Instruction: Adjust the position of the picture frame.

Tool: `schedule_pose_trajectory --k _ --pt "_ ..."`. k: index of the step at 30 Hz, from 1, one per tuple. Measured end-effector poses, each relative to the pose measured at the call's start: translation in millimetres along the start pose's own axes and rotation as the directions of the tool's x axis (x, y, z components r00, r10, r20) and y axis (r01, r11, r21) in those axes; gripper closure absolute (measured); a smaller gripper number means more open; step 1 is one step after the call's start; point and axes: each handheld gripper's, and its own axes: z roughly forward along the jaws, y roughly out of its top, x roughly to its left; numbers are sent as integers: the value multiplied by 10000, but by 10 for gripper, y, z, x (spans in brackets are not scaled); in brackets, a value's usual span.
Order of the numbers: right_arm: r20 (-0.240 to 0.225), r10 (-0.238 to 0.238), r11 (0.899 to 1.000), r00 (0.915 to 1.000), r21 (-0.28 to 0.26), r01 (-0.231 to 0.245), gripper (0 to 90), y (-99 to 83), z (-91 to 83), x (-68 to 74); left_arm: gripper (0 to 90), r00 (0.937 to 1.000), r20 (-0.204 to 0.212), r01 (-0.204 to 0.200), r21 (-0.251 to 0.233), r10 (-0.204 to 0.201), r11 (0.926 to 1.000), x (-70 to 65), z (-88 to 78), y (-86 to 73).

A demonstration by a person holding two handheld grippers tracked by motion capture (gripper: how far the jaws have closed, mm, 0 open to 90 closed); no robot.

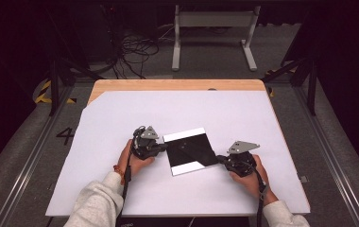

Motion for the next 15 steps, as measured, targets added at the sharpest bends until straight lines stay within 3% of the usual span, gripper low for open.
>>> schedule_pose_trajectory --k 7,15 --pt "-41 -236 9997 9997 119 236 900 -26 -47 65 899 9999 -33 -155 25 155 9999 2 11 18" --pt "-105 -123 9999 9999 87 124 900 -49 -66 86 898 9999 -59 -122 35 122 9999 -11 15 19"
